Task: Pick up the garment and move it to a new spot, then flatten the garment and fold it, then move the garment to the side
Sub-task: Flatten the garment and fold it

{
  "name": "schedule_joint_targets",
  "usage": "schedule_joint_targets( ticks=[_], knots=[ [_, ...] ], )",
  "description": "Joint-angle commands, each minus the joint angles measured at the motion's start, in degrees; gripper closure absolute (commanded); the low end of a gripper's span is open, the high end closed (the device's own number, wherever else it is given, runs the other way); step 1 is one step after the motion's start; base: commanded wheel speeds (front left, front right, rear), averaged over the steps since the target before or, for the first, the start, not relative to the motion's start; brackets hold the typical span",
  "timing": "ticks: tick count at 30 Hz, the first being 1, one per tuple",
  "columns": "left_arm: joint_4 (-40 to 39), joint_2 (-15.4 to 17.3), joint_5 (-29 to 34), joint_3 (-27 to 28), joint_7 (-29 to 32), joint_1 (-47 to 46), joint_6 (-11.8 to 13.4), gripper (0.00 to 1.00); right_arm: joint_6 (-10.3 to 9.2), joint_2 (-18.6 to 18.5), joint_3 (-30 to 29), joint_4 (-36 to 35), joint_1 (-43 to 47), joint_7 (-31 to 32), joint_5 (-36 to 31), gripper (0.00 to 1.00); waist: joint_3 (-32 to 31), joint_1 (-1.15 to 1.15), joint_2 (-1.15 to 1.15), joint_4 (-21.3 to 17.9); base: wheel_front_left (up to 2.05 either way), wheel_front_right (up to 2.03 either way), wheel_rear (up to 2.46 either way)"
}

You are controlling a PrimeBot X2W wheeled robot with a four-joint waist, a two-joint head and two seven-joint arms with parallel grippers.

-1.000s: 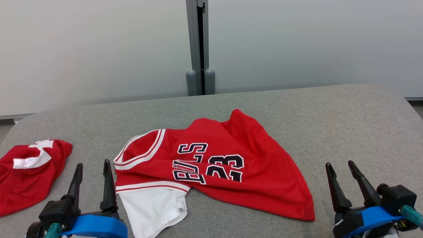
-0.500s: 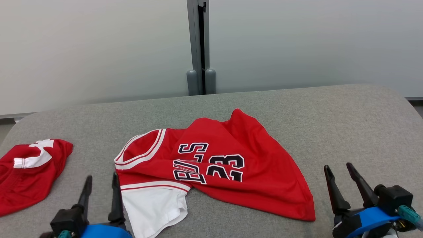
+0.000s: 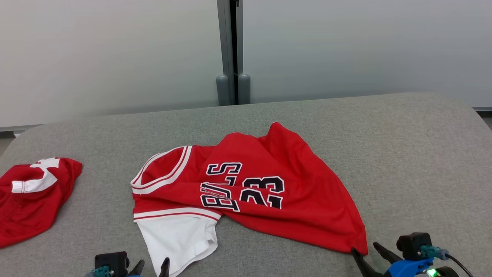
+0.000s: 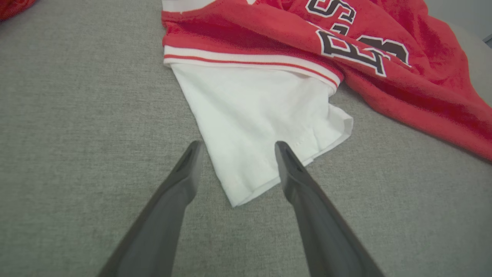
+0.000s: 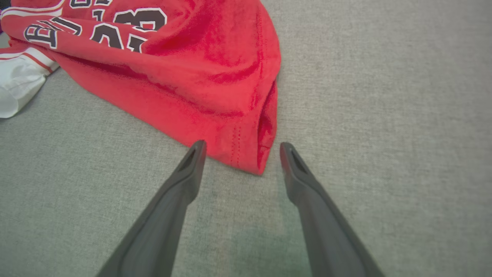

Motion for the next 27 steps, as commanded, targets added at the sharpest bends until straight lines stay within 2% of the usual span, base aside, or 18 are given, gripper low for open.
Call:
schedule_joint_targets(
  ticks=[1,6,10,17,19,20,21,22,23,27],
  knots=[
    [0.38,0.76,-0.29,-0.15,1.35,0.45,-0.26,0.00,0.01,0.21,0.54,0.68,-1.19,0.56,0.49,0.00,0.21,0.00,0.00,0.03,0.00,0.00,0.00],
    [2.03,0.93,-1.88,-1.09,6.63,-0.78,-0.48,0.00,0.01,0.86,1.59,4.07,-3.52,0.43,0.76,0.00,1.40,0.00,0.00,0.25,0.00,0.00,0.00],
    [4.42,0.91,-2.23,-1.26,8.06,-2.35,-0.19,0.00,0.01,1.36,2.74,6.54,-5.85,-0.59,1.03,0.00,2.45,0.00,0.00,0.10,0.00,0.00,0.00],
    [8.52,-0.61,-3.82,-2.47,8.68,-4.69,-2.73,0.00,0.01,1.80,6.73,9.85,-8.47,-1.58,2.94,0.00,3.18,0.00,0.00,-0.38,0.00,0.00,0.00],
    [9.25,-1.13,-4.17,-3.06,8.91,-5.34,-3.64,0.00,0.01,1.68,7.74,10.76,-8.94,-2.06,3.65,0.21,3.30,0.00,0.00,-0.47,0.00,0.00,0.00],
    [9.41,-1.49,-4.44,-3.27,8.75,-5.69,-4.21,0.39,0.01,1.62,8.41,11.03,-9.21,-2.41,3.92,0.51,3.32,0.00,0.00,-0.49,0.00,0.00,0.00],
    [9.54,-1.66,-4.69,-3.35,8.46,-5.96,-4.68,0.59,0.01,1.56,8.86,11.19,-9.47,-2.93,4.37,0.60,3.34,0.00,0.00,-0.50,0.00,0.00,0.00],
    [9.62,-1.63,-4.74,-3.35,8.18,-6.21,-4.92,0.98,0.01,1.46,9.32,11.43,-9.77,-3.45,4.76,0.90,3.36,0.00,0.00,-0.52,0.00,0.00,0.00],
    [9.77,-1.55,-4.76,-3.30,7.94,-6.39,-5.03,1.00,0.01,1.29,9.81,11.67,-10.09,-3.90,5.06,1.00,3.34,0.00,0.00,-0.54,0.00,0.00,0.00],
    [9.16,-0.45,-4.22,-2.55,6.54,-6.70,-4.65,1.00,0.01,0.42,11.21,11.62,-11.02,-6.80,6.61,1.00,3.03,0.00,0.00,-0.47,0.00,0.00,0.00]
  ],
)
